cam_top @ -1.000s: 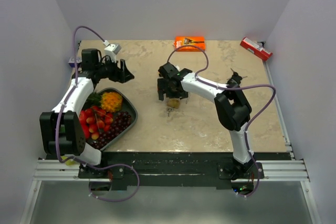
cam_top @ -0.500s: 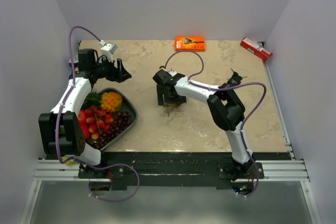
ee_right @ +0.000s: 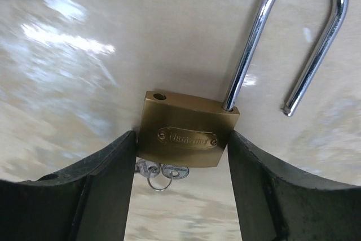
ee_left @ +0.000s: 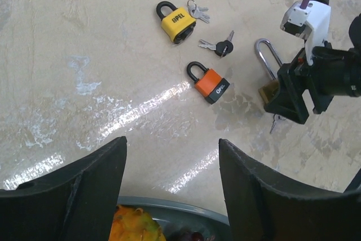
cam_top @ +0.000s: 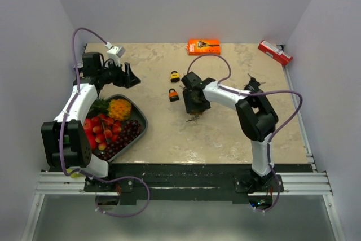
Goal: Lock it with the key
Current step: Move the lock to the center of the board, then pick up the lock from the center of the board.
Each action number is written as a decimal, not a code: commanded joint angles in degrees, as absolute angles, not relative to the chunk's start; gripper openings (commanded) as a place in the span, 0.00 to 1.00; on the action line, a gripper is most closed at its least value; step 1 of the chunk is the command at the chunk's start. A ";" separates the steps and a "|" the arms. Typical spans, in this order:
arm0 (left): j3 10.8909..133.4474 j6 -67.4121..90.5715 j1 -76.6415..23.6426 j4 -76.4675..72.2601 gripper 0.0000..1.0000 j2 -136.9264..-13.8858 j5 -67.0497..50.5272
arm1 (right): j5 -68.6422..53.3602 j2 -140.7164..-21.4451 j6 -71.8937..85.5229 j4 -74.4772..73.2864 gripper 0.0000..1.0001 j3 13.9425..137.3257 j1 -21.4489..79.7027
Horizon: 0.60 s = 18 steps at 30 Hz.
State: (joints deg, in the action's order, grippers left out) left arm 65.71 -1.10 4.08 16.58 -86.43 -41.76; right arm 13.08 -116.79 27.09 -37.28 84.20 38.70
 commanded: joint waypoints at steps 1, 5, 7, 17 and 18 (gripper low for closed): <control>66.01 -1.14 4.22 12.40 0.69 -86.57 -45.61 | 2.75 -113.13 5.33 -38.15 0.48 75.35 33.23; 66.09 -2.02 3.43 12.39 0.65 -87.10 -45.97 | -2.54 -105.66 -9.99 -32.11 0.56 69.62 30.50; 66.01 -2.28 2.73 12.30 0.65 -87.45 -45.88 | -3.07 -102.76 -16.22 -30.50 0.59 68.03 30.32; 67.67 -1.93 1.05 10.46 0.64 -88.68 -45.00 | -3.78 -102.92 -19.60 -31.03 0.98 70.31 30.06; 68.02 -1.93 1.05 10.37 0.64 -88.86 -45.00 | -2.91 -103.09 -19.16 -30.76 0.99 70.14 30.06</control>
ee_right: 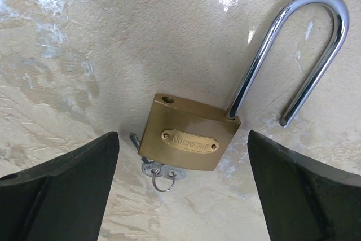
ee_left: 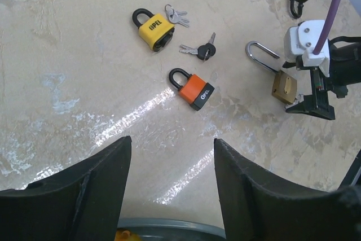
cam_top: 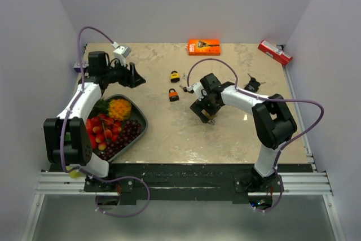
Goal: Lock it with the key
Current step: Pick up the lock from the center of the board.
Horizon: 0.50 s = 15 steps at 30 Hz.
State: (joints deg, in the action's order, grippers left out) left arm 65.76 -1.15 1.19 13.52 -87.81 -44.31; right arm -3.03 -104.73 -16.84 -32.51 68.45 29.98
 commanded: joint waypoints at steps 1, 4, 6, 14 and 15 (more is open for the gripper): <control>68.20 -1.85 1.14 10.28 0.64 -89.03 -45.00 | -2.64 -103.36 -18.20 -30.76 0.99 70.14 30.06; 68.38 -1.50 0.88 9.49 0.65 -89.38 -44.74 | -1.23 -104.50 -14.35 -30.59 0.96 70.49 30.06; 68.64 -1.49 0.44 9.32 0.65 -89.56 -44.48 | -0.88 -105.64 -11.96 -31.29 0.91 70.93 29.97; 69.52 -5.18 -1.93 9.32 0.68 -89.74 -43.16 | 2.63 -106.96 -5.01 -31.21 0.72 67.15 29.97; 69.61 -5.45 -2.37 9.23 0.69 -89.91 -42.89 | 3.07 -106.96 -4.66 -30.94 0.64 66.97 30.06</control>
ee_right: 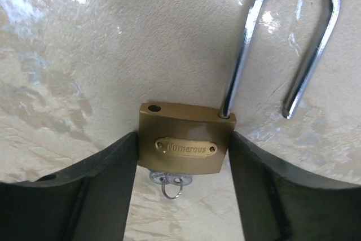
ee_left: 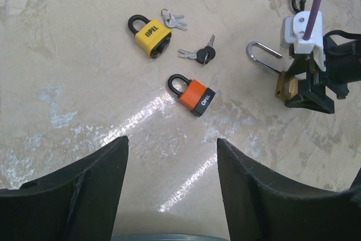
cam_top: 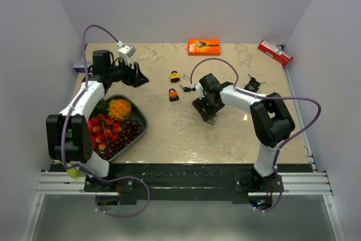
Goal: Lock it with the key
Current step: Pick up the lock from the center of the board.
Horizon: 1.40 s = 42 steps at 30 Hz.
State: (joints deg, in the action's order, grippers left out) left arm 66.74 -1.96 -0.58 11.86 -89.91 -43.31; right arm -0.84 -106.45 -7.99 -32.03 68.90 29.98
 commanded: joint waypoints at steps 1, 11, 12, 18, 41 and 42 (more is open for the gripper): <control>69.70 -6.06 -2.55 9.14 0.70 -90.09 -42.98 | 3.34 -106.96 -4.83 -30.85 0.55 67.06 30.06; 70.24 -13.44 -3.60 7.74 0.87 -91.50 -49.73 | -9.56 -95.83 -20.73 -35.76 0.00 71.63 29.45; 69.53 -14.06 -3.60 5.65 0.89 -90.62 -51.66 | -11.67 -94.58 -22.40 -36.90 0.00 72.24 29.27; 66.01 -31.08 -5.70 9.38 0.92 -88.77 -57.90 | -23.54 -86.67 -34.44 -43.67 0.00 73.12 28.92; 55.99 -32.34 -26.80 -3.96 0.61 -86.93 -64.25 | -39.72 -82.71 -50.45 -52.38 0.00 80.07 29.00; 55.73 -32.00 -26.98 -4.74 0.59 -86.84 -63.99 | -39.90 -82.27 -50.45 -52.30 0.00 80.07 28.92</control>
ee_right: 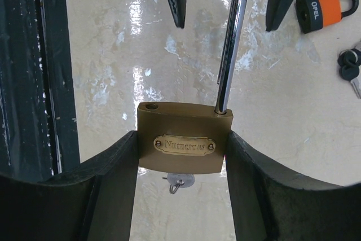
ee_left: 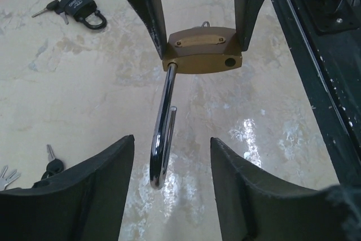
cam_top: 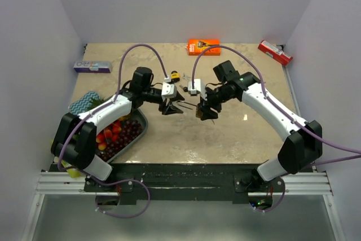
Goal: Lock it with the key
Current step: Pick up the lock from the center of the board.
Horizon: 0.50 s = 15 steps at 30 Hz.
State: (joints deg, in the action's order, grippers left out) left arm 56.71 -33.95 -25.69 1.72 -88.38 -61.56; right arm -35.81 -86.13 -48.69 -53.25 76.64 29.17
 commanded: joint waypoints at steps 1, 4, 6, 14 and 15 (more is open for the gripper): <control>55.46 -30.95 -27.07 -5.27 0.58 -86.92 -63.81 | -39.99 -82.09 -50.45 -52.12 0.00 80.07 29.00; 55.28 -28.75 -27.25 -6.85 0.53 -87.27 -63.37 | -40.17 -81.65 -50.80 -51.86 0.00 80.24 29.35; 55.37 -28.22 -27.33 -7.38 0.48 -87.45 -63.19 | -40.08 -81.48 -50.80 -51.86 0.00 80.24 29.53; 56.07 -26.46 -27.68 -7.47 0.17 -87.89 -62.58 | -39.55 -80.68 -51.24 -51.59 0.00 80.33 29.80; 56.25 -26.19 -27.69 -7.47 0.04 -87.80 -62.14 | -39.55 -80.51 -51.15 -51.50 0.00 80.33 29.88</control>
